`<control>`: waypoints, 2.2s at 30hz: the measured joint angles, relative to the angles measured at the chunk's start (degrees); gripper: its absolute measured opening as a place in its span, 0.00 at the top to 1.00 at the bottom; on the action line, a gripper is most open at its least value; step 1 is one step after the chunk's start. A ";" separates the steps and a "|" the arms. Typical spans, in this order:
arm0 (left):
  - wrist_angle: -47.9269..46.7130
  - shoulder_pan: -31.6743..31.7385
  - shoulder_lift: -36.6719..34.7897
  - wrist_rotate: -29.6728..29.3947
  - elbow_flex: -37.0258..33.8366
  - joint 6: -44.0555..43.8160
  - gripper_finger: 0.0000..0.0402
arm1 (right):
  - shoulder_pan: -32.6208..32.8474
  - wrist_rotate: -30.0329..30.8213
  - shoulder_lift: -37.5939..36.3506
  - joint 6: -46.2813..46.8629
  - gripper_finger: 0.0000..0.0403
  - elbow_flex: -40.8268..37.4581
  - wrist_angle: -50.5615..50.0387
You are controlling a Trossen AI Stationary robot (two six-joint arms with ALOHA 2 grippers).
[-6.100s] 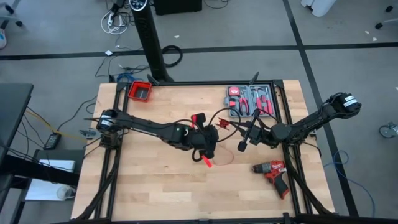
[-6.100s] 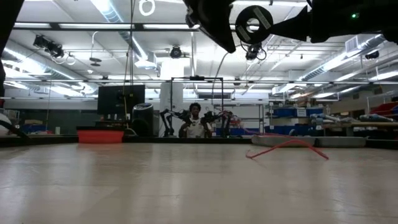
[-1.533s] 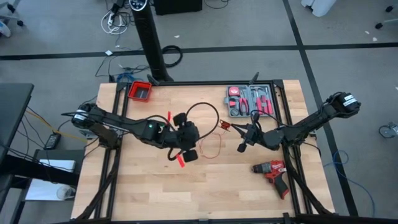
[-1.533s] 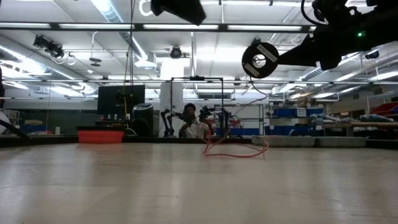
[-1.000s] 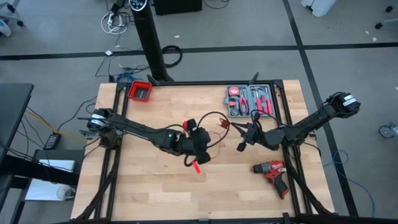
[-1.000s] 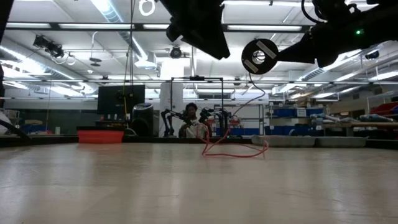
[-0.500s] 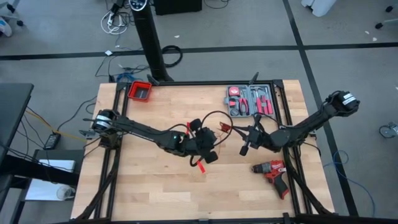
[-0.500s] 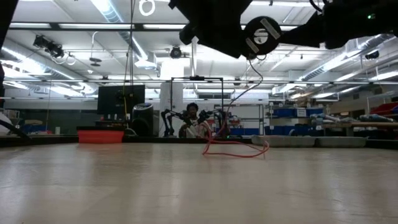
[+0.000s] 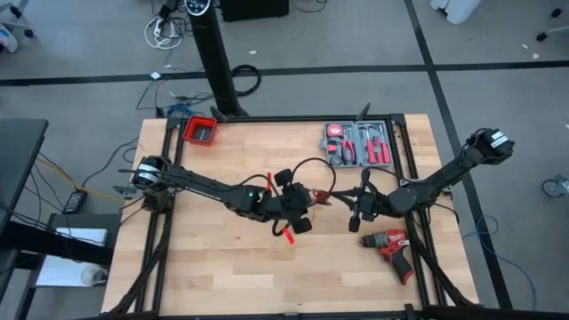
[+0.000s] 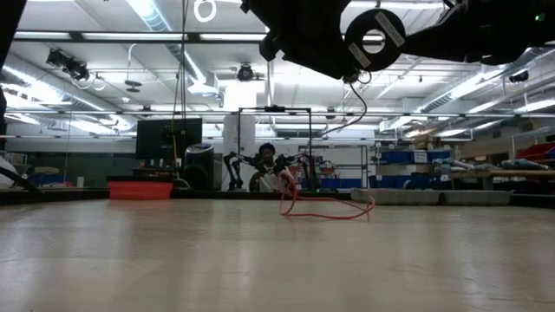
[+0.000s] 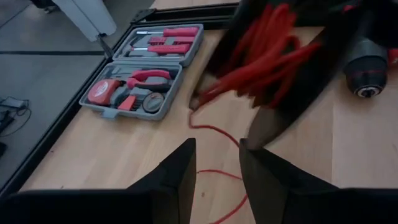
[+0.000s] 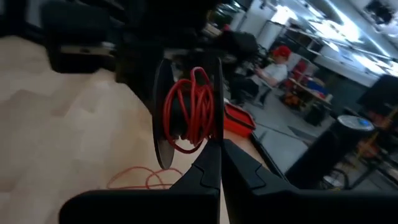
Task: Coil cords
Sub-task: Uncoil the red wire from the black spool
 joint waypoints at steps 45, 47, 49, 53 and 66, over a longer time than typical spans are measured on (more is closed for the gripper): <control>17.00 0.50 -0.22 4.38 0.09 13.79 0.89 | 6.13 -3.27 -8.95 -8.19 1.00 0.00 1.44; 16.88 0.50 -0.22 5.18 0.09 14.64 0.97 | 5.78 -3.40 -8.90 -7.70 1.00 0.00 1.40; 16.57 0.50 -0.22 5.36 0.09 14.70 0.98 | 5.60 -3.46 -8.90 -7.60 1.00 0.00 1.42; 12.04 0.35 -1.01 5.31 0.77 14.67 0.99 | 5.59 -3.13 -8.92 -8.66 1.00 0.00 1.16; -21.25 -0.21 -2.86 7.44 20.85 8.13 1.00 | 5.46 3.71 -8.86 -9.65 1.00 0.00 -2.08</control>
